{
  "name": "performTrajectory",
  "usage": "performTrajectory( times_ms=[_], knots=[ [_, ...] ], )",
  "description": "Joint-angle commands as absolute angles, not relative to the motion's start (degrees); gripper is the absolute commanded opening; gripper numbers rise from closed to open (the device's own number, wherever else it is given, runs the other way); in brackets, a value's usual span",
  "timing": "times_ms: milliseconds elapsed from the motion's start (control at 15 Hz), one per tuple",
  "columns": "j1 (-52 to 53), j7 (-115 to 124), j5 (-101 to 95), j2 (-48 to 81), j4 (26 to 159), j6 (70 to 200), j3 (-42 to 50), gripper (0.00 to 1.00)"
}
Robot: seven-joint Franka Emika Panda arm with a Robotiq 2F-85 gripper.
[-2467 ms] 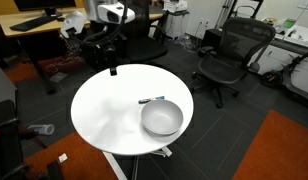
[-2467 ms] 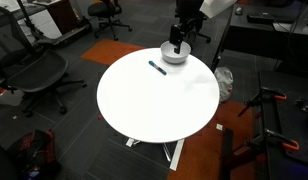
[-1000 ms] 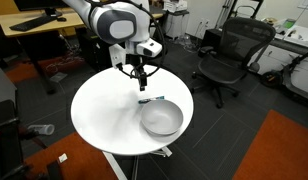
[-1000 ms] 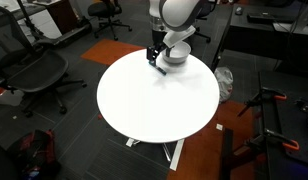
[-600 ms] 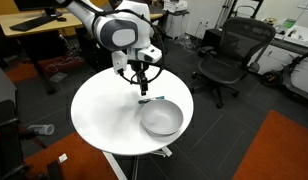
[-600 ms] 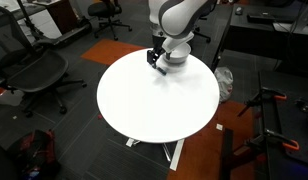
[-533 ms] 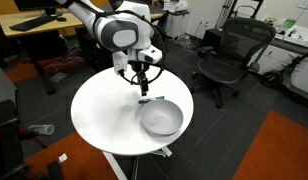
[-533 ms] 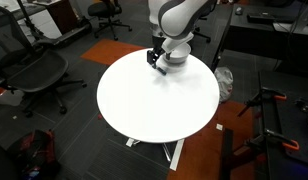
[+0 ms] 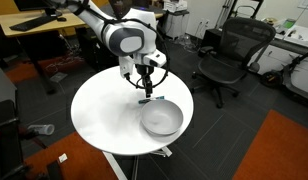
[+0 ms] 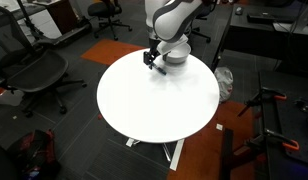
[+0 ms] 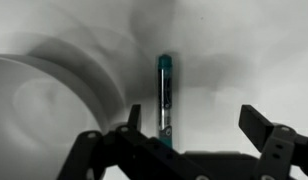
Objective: Pick the object and place it in the cup
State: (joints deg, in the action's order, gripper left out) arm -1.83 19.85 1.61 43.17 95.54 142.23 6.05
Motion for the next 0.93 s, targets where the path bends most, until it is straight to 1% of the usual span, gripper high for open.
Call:
performTrajectory(
  times_ms=[0,867],
  knots=[
    [-1.51,20.76,3.09,46.52,91.24,141.98,6.79,1.0],
    [-1.64,20.96,2.96,52.66,84.53,141.21,8.18,1.0]
  ],
)
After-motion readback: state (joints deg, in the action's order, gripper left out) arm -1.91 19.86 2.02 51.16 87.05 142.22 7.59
